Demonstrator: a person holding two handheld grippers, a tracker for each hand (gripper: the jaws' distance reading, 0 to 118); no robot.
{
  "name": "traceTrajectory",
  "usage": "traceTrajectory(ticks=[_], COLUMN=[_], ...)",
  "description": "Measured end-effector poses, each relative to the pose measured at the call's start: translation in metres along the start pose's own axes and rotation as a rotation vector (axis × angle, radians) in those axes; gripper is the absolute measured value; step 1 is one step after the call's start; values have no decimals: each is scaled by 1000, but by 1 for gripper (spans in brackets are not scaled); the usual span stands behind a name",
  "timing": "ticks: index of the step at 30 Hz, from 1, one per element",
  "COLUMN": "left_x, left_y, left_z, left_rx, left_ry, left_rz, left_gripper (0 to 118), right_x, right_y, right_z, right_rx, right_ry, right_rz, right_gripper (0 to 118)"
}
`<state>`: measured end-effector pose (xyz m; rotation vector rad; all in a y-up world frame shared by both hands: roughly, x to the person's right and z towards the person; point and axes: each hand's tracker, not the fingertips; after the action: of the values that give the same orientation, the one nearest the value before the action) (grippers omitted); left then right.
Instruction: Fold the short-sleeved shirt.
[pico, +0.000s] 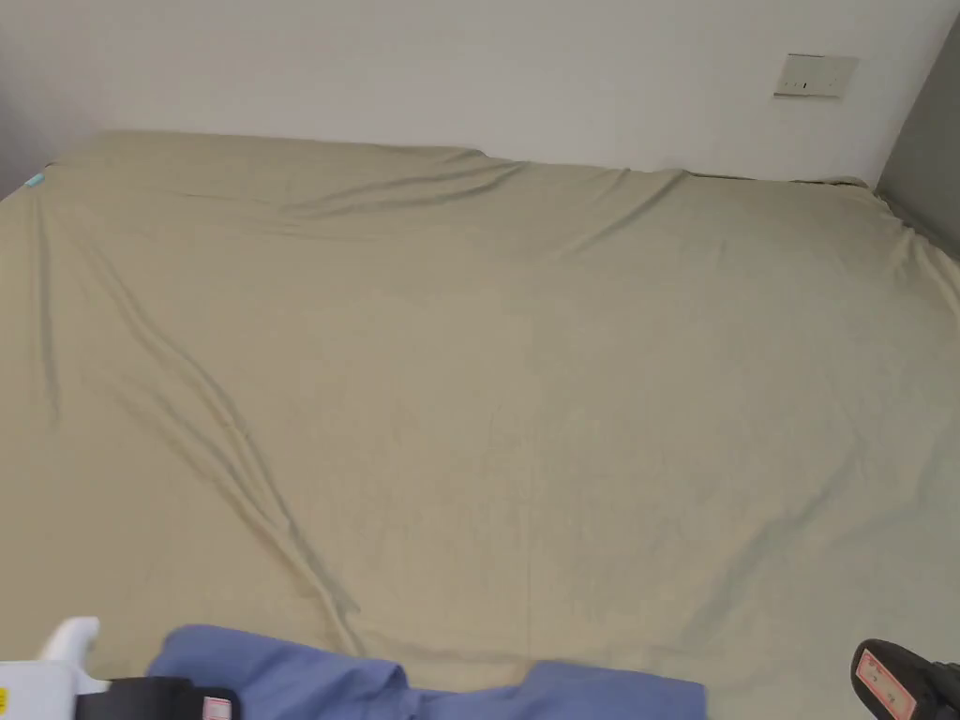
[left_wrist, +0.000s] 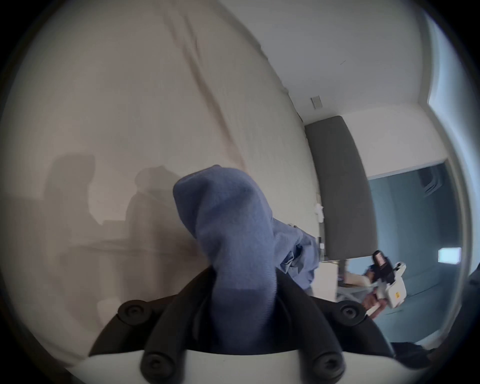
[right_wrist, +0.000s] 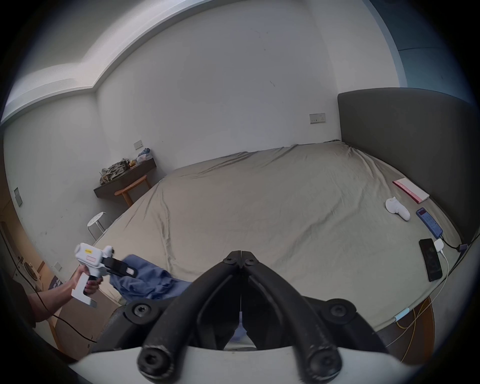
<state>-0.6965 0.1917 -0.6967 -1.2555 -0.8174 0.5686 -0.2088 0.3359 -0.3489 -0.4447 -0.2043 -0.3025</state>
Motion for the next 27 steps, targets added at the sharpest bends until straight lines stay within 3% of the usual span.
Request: traceTrajectory(ticks=[2,7,14,20,24,25,26,27], left_x=[-8,30,99,132,132,137,136,134], left_y=[15,29,7,-48,-68,-69,-63,-57], left_z=[27,70,-17,-146,-182,-178,-167,-157], left_rx=[11,15,21,-73,-13,-10,-19,-38], left_ry=[97,540,727,534,664,646,616,548], left_rz=[-19,-162,-349,-371,-469,-455,-435,-398], left_gripper=[9,9,9,9,11,14,27,49], right_x=[0,-3,-6,-4,5,6,6,8], right_y=[1,-1,-9,-14,-19,-19,-18,-18], right_z=[0,-2,-9,-3,2,4,5,7], right_rx=[4,2,-21,-38,-43,-44,-44,-42], right_ry=[4,11,21,10,-1,-6,-9,-9], right_rz=[1,7,-5,3,-17,-16,-17,-20], right_gripper=[0,0,0,0,0,0,0,0])
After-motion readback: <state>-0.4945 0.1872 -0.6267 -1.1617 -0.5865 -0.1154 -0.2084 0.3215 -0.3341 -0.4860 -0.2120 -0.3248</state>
